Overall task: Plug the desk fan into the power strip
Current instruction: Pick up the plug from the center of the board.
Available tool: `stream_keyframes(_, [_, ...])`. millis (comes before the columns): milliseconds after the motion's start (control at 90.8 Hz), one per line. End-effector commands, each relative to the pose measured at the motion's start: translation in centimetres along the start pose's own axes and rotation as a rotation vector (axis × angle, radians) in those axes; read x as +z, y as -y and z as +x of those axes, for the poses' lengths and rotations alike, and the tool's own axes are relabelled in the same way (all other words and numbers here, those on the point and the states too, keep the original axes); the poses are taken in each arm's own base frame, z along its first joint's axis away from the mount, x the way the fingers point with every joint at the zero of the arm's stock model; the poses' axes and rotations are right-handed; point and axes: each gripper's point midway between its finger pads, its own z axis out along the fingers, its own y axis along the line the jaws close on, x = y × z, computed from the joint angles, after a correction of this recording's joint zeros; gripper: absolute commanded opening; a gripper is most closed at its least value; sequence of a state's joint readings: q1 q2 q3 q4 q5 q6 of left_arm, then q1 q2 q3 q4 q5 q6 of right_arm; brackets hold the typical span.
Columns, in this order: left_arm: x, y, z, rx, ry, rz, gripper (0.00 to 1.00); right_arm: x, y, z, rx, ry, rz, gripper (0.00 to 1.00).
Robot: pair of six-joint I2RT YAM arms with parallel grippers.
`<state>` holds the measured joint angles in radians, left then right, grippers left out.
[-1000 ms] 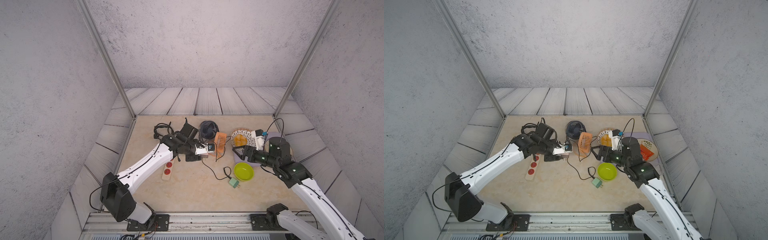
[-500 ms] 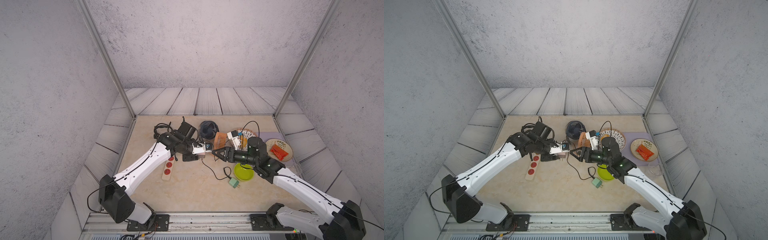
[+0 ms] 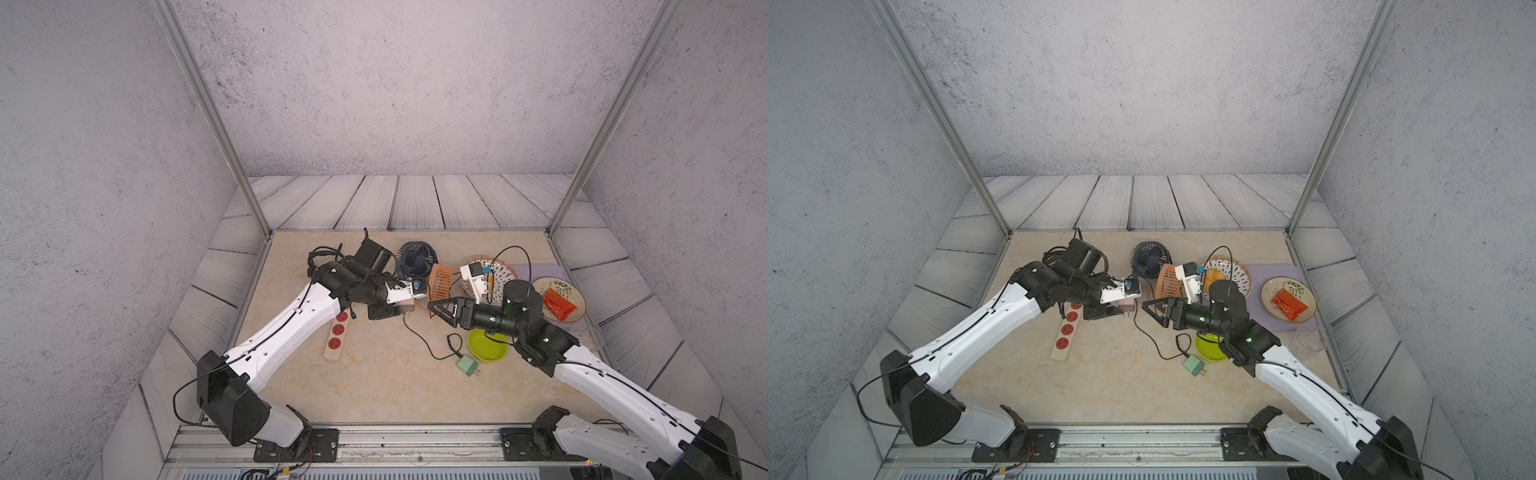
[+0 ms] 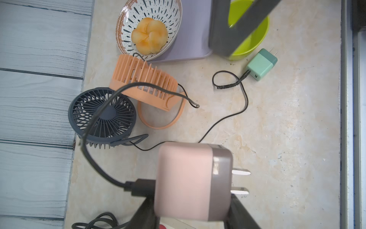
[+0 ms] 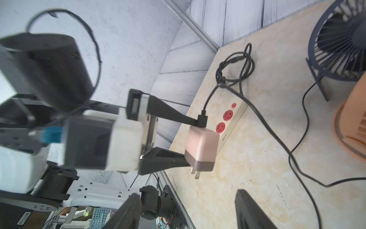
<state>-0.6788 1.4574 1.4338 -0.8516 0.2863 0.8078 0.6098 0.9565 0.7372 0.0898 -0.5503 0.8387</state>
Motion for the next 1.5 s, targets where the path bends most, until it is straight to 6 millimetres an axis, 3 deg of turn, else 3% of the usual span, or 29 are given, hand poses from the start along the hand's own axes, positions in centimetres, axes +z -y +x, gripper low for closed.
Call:
stream_keyframes(0, [-1.4, -0.3, -1.6, 0.029, 0.058, 0.003, 0.5, -0.1, 0.7, 0.0, 0.019, 0.021, 0.014, 0.68])
stream_keyframes(286, [-1.7, 1.1, -3.0, 0.079, 0.095, 0.074, 0.49, 3.1, 0.5, 0.0, 0.125, -0.065, -0.085, 0.61])
stream_keyframes(727, [-1.2, 1.6, -3.2, 0.141, 0.078, 0.081, 0.48, 4.9, 0.2, 0.4, 0.162, -0.133, -0.118, 0.57])
stream_keyframes(870, [-1.2, 1.6, -3.4, 0.14, 0.084, 0.082, 0.49, 5.4, 0.6, 0.8, 0.183, -0.144, -0.119, 0.43])
stream_keyframes(1079, [-0.9, 1.3, -3.6, 0.133, 0.093, 0.074, 0.64, 5.6, 0.4, 0.4, 0.19, -0.118, -0.148, 0.29])
stream_keyframes(1134, [-0.8, 1.1, -3.7, 0.126, 0.098, 0.067, 0.72, 5.6, 0.4, 0.3, 0.195, -0.115, -0.146, 0.21])
stream_keyframes(1189, [-0.7, 0.6, -3.8, 0.117, 0.096, 0.044, 0.9, 5.6, 0.6, 0.2, 0.2, -0.1, -0.145, 0.19])
stream_keyframes(1233, [-0.6, 0.1, -3.7, 0.107, 0.085, 0.016, 0.95, 5.5, 0.9, 0.2, 0.202, -0.082, -0.132, 0.16])
stream_keyframes(1332, [-0.4, -0.7, -3.0, 0.095, 0.052, -0.033, 1.0, 5.1, 2.0, -0.2, 0.202, -0.041, -0.082, 0.09])
stream_keyframes(1486, [-1.4, -1.2, -2.2, 0.021, 0.036, -0.074, 1.0, 3.5, 2.9, -2.1, 0.199, 0.091, 0.001, 0.08])
